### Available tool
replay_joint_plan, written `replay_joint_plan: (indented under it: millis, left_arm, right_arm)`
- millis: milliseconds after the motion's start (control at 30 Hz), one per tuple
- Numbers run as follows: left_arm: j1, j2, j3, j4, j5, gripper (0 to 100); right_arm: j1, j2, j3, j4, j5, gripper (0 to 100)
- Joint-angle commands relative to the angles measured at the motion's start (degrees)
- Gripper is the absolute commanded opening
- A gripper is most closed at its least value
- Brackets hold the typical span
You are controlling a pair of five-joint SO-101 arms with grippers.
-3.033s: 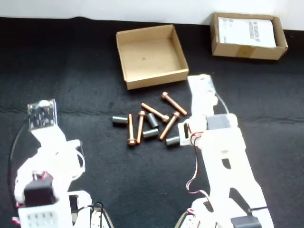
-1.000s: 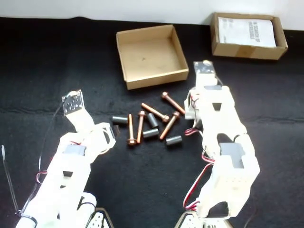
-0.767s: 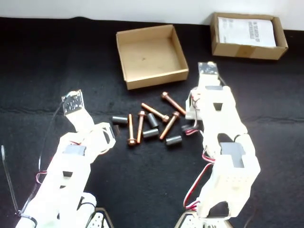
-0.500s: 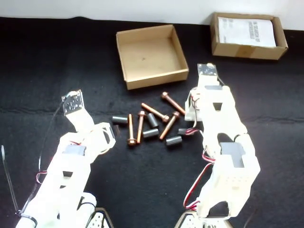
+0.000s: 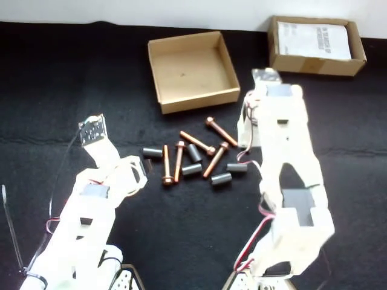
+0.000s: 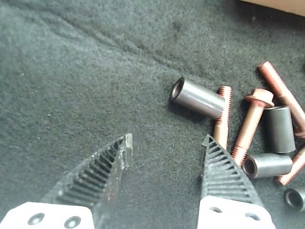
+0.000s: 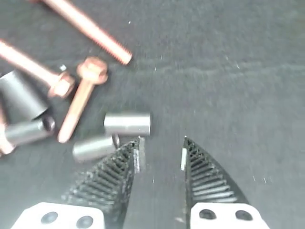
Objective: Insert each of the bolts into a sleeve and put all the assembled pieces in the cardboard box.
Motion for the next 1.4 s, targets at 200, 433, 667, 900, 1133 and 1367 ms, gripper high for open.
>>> replay_joint_plan:
  millis: [200, 433, 667, 900, 1133, 1367]
  left_arm:
    - [0.57, 0.13, 0.57, -0.53, 0.00, 24]
    - [0.57, 0.13, 0.57, -0.62, 0.00, 24]
    - [0.57, 0.04, 0.57, -0.62, 0.00, 24]
    - [0.57, 0.04, 0.57, -0.53, 0.00, 24]
    - [0.57, 0.04, 0.57, -0.53, 0.00, 24]
    - [0.57, 0.04, 0.57, -0.53, 0.00, 24]
  right_arm:
    - [0.40, -7.34, 3.56, -0.84, -24.09, 13.3]
    - [-7.78, -7.25, 14.20, -6.99, -35.78, 13.4]
    - [-8.31, -7.43, 24.57, -24.66, -36.04, 13.4]
    - [-8.22, -7.60, 27.74, -32.57, -36.13, 13.4]
    - [-8.22, -7.25, 27.91, -32.84, -36.22, 13.4]
    - [-8.22, -6.02, 28.62, -32.84, -36.22, 13.4]
